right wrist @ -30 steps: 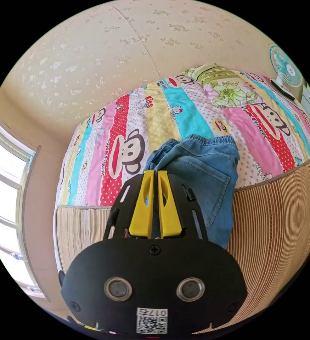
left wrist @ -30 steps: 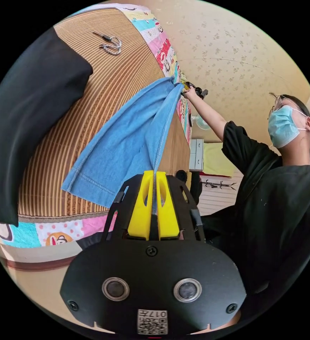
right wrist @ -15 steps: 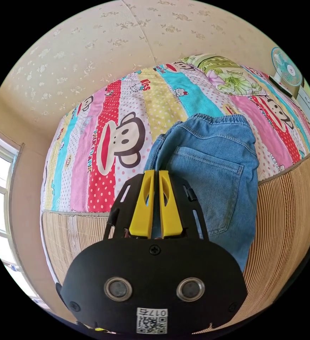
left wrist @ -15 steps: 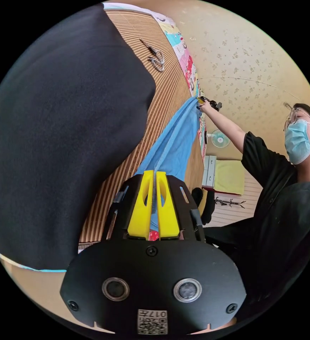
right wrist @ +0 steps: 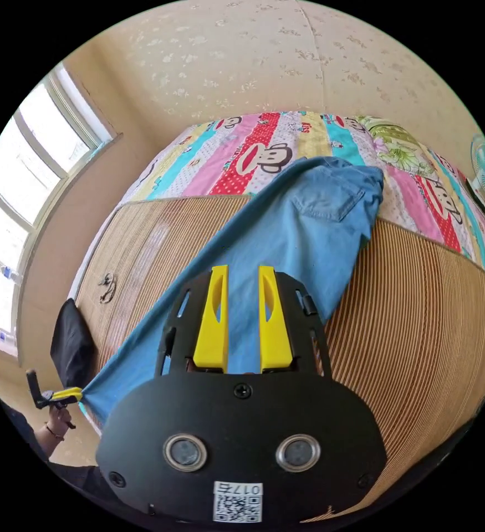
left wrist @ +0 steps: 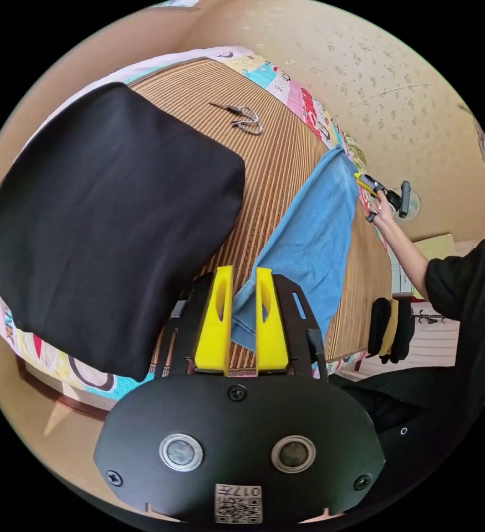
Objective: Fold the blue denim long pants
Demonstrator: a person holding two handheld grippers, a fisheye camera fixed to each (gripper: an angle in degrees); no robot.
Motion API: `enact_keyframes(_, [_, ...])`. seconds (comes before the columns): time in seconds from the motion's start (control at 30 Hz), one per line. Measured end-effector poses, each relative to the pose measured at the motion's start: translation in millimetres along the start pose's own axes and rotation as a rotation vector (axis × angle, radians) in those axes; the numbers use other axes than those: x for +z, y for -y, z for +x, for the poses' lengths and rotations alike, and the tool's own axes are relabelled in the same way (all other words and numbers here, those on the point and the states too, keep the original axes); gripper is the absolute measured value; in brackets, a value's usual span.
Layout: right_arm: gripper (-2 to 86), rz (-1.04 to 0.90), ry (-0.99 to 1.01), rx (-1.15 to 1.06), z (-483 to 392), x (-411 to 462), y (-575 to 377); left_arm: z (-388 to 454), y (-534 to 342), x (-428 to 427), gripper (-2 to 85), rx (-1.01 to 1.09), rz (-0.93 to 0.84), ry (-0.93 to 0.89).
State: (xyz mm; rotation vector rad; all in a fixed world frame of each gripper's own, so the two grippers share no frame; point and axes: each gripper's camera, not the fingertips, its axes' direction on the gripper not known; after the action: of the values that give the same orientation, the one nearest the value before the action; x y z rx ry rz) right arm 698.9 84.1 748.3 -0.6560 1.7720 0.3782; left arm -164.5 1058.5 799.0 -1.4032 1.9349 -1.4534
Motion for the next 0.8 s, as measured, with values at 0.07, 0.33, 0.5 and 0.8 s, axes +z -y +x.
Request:
enact_keyframes(0.07, [10.1, -0.086, 0.059, 0.045, -5.6, -6.8, -62.8, 6.5, 1.2, -3.6, 8.3, 0.023, -0.01, 0.018])
enact_keyframes(0.33, [12.3, -0.268, 0.493, 0.446, -15.4, -7.6, -271.3, 9.1, 16.4, -40.3, 8.5, 0.068, 0.022, -0.028])
enact_keyframes(0.5, [12.9, -0.324, 0.582, 0.406, -45.1, 14.6, -314.7, 25.4, 37.7, -19.7, 8.7, 0.212, -0.105, -0.067])
enact_keyframes(0.8, [8.2, -0.44, 0.628, 0.446, -58.0, 40.4, -330.5, 22.7, 46.6, 47.4, 7.0, 0.297, -0.359, 0.134])
